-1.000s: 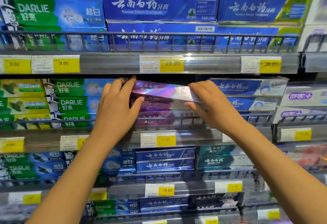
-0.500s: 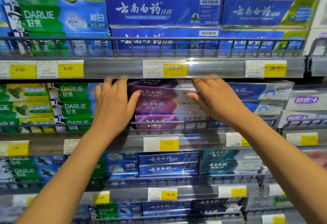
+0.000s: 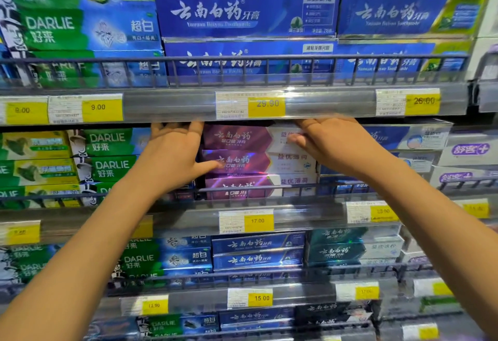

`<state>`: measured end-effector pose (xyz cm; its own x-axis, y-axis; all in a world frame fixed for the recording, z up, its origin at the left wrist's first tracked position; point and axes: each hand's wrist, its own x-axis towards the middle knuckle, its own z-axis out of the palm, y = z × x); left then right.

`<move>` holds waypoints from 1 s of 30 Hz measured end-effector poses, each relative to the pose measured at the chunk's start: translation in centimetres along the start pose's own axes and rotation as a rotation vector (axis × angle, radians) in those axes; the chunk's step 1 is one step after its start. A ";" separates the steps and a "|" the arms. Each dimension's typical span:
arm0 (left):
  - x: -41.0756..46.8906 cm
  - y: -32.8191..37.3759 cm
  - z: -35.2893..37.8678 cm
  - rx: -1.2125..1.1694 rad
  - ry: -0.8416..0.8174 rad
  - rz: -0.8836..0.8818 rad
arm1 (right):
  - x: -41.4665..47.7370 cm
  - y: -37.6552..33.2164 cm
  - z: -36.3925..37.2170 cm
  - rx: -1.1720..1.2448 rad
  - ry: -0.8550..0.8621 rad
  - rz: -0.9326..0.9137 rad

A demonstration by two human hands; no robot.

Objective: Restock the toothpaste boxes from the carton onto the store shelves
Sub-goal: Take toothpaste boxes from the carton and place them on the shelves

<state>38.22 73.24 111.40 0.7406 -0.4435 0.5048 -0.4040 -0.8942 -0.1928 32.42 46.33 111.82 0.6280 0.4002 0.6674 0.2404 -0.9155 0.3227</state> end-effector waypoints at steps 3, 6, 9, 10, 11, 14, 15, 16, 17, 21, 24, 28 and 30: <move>0.0 0.1 0.1 0.061 -0.029 0.036 | 0.0 0.1 -0.1 -0.070 -0.005 0.009; -0.2 0.1 0.3 0.068 -0.033 0.051 | 0.0 0.0 0.0 -0.129 0.015 0.010; -0.2 -0.2 0.4 0.015 0.017 0.067 | 0.0 0.2 0.5 -0.174 0.024 0.016; -0.2 -0.3 0.5 -0.002 0.034 0.070 | 0.0 0.3 0.6 -0.177 0.030 0.017; -0.2 -0.4 0.6 -0.015 0.044 0.072 | 0.0 0.4 0.8 -0.176 0.037 0.017; -0.2 -1.0 0.8 -0.094 0.053 0.090 | 0.1 0.1 0.7 -0.132 0.034 0.027; -0.1 -1.1 0.8 -0.125 0.043 0.088 | 0.2 0.0 0.7 -0.108 0.013 0.051; -0.1 -1.2 0.8 -0.151 0.038 0.081 | 0.3 -0.2 0.5 -0.087 -0.008 0.081; 0.0 -1.3 0.8 -0.174 0.039 0.076 | 0.4 -0.3 0.4 -0.075 -0.031 0.107; 0.0 -1.5 0.2 -0.212 0.041 0.101 | 0.4 -0.2 0.3 -0.069 -0.044 0.127; -0.1 -1.6 -0.1 -0.178 0.041 0.120 | 0.4 0.0 0.2 -0.082 -0.052 0.127; -0.2 -1.2 0.3 -0.063 0.068 0.149 | 0.6 -0.2 -0.1 -0.044 -0.081 0.120; -0.2 -1.1 0.5 -0.051 0.097 0.141 | 0.8 -0.2 -0.1 -0.040 -0.087 0.111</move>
<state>38.73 74.26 111.11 0.6202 -0.5541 0.5552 -0.5288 -0.8182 -0.2259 32.74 46.86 112.33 0.7112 0.2898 0.6405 0.1370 -0.9507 0.2781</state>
